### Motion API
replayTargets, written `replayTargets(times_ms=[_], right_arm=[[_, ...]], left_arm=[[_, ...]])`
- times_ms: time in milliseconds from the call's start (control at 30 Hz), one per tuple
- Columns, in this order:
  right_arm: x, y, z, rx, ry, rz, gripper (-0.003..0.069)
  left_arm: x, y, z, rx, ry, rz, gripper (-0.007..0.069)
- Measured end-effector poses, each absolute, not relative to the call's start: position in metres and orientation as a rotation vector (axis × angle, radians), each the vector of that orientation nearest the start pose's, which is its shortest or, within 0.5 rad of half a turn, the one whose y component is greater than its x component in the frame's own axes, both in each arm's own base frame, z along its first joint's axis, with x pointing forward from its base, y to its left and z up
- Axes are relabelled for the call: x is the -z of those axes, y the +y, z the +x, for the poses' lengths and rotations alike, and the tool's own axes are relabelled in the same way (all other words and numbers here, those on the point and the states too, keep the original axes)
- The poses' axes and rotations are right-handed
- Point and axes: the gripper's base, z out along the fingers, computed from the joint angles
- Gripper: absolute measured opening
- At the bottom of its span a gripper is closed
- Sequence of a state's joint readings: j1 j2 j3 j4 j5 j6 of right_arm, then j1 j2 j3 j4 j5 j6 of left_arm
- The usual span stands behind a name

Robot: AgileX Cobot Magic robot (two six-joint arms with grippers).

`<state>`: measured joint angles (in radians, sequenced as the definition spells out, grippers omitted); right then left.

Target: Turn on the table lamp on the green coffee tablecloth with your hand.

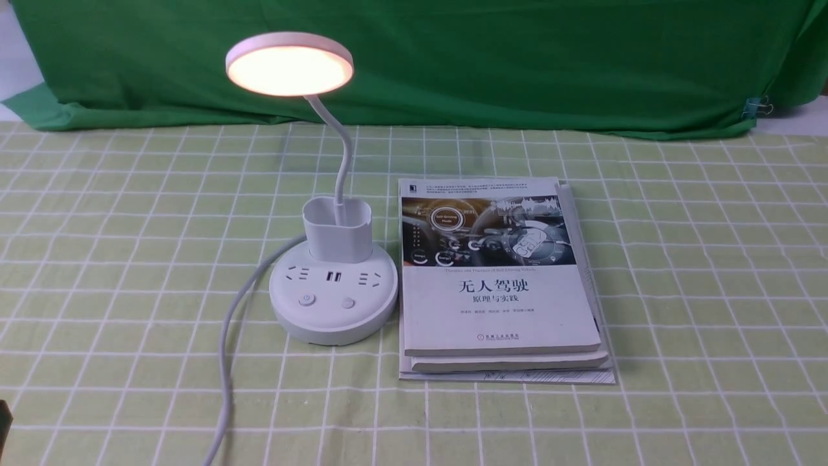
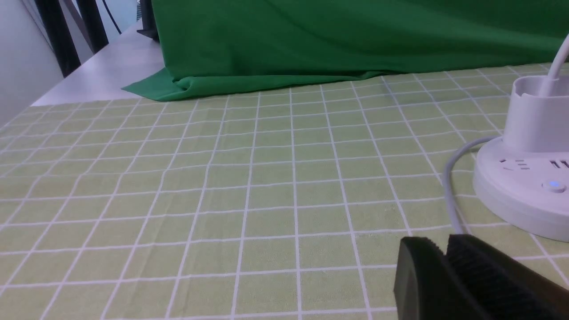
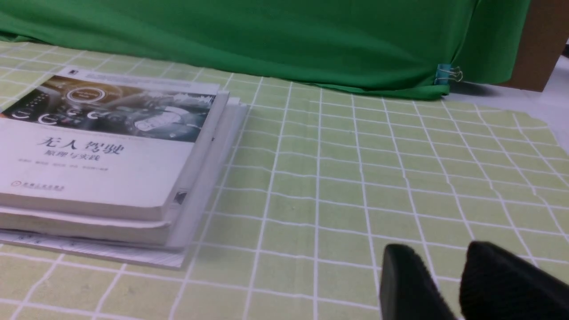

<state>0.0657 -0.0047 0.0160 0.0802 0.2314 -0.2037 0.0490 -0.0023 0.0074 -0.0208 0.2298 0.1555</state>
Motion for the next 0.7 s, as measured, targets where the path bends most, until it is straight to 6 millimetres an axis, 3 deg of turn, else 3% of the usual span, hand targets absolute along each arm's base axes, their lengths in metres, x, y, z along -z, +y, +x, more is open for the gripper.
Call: replayTargets(times_ms=[700], right_arm=[[-0.1871,0.0053,0.0554,0.028,1.716,-0.178,0.0245]], left_arm=[[-0.1900,0.0024,0.0556,-0.138,1.718,0.081,0.0084]])
